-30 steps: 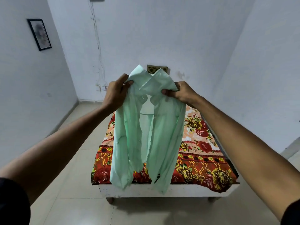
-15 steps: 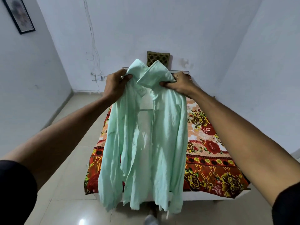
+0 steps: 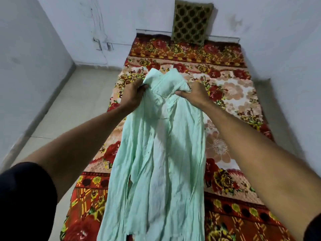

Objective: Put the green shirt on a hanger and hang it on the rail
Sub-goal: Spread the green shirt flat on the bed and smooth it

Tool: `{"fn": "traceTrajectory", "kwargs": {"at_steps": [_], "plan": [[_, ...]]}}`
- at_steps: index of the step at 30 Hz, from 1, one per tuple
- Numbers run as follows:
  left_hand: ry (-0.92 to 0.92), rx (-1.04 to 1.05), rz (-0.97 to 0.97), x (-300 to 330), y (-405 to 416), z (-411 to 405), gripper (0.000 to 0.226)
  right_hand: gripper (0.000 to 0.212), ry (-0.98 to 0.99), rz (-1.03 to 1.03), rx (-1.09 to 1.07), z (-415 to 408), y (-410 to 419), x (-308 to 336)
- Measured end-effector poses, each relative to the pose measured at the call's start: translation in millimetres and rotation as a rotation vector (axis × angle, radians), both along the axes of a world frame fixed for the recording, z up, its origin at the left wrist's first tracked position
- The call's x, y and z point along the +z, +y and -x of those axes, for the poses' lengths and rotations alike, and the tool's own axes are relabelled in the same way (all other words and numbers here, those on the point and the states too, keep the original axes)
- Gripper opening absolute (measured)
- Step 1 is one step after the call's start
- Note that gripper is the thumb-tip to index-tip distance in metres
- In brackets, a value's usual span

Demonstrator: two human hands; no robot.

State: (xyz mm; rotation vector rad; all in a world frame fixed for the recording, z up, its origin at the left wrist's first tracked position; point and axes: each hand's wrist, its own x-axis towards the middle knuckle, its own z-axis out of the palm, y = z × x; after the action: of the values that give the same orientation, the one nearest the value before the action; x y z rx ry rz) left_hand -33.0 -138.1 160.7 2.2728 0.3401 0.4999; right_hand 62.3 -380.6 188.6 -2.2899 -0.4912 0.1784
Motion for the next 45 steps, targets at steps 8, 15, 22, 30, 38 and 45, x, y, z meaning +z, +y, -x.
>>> {"fn": "traceTrajectory", "kwargs": {"at_steps": [8, 15, 22, 30, 38, 45], "plan": [[0.041, 0.078, 0.082, -139.2, 45.3, -131.8, 0.018, 0.035, 0.022, 0.015, -0.048, -133.3, 55.8, -161.9], [0.172, 0.092, 0.135, -257.7, 67.3, -190.3, 0.022, 0.042, 0.061, 0.196, -0.092, -191.5, 81.6, -272.5], [0.301, 0.159, 0.203, -343.8, 82.2, -207.4, 0.027, 0.042, 0.014, 0.466, -0.340, -182.8, 115.2, -357.9], [0.496, 0.221, 0.305, -366.7, 78.0, -145.3, 0.061, 0.061, -0.379, 0.522, 0.495, -112.0, 154.4, -422.0], [0.580, 0.243, 0.089, -350.6, 128.3, -120.2, 0.020, 0.072, -0.146, 0.677, 0.518, -114.0, 166.7, -416.7], [0.743, 0.133, 0.260, -349.0, 129.6, -77.8, 0.038, 0.071, -0.103, 0.866, 0.547, -115.1, 184.1, -401.2]]}}
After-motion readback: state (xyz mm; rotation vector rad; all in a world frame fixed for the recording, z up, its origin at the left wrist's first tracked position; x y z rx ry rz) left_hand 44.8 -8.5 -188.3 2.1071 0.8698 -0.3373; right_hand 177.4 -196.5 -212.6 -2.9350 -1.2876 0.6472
